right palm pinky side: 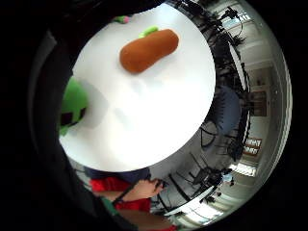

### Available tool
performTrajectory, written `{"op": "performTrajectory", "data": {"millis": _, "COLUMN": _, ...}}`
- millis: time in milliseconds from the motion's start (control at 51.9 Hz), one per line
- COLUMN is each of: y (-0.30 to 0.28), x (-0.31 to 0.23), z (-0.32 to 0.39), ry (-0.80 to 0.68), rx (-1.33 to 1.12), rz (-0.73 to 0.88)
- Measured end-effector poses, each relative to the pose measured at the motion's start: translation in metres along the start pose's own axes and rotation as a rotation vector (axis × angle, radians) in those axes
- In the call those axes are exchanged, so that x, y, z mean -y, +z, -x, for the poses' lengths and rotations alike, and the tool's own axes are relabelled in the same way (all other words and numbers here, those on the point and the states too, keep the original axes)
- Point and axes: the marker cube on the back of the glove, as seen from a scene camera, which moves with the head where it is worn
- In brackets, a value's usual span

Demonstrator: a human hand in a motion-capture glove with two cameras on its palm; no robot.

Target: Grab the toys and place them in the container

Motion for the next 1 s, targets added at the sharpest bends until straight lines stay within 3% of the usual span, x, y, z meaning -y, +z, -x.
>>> {"op": "performTrajectory", "data": {"millis": 520, "y": 0.008, "x": -0.002, "z": 0.014, "ry": -0.103, "rx": 0.021, "rz": -0.026}}
{"op": "performTrajectory", "data": {"millis": 789, "y": 0.037, "x": -0.002, "z": 0.057, "ry": -0.171, "rx": 0.014, "rz": 0.046}}
{"op": "performTrajectory", "data": {"millis": 905, "y": 0.055, "x": 0.004, "z": 0.064, "ry": -0.157, "rx": 0.021, "rz": 0.141}}
{"op": "performTrajectory", "data": {"millis": 1001, "y": 0.078, "x": 0.001, "z": 0.075, "ry": -0.04, "rx": -0.009, "rz": 0.213}}
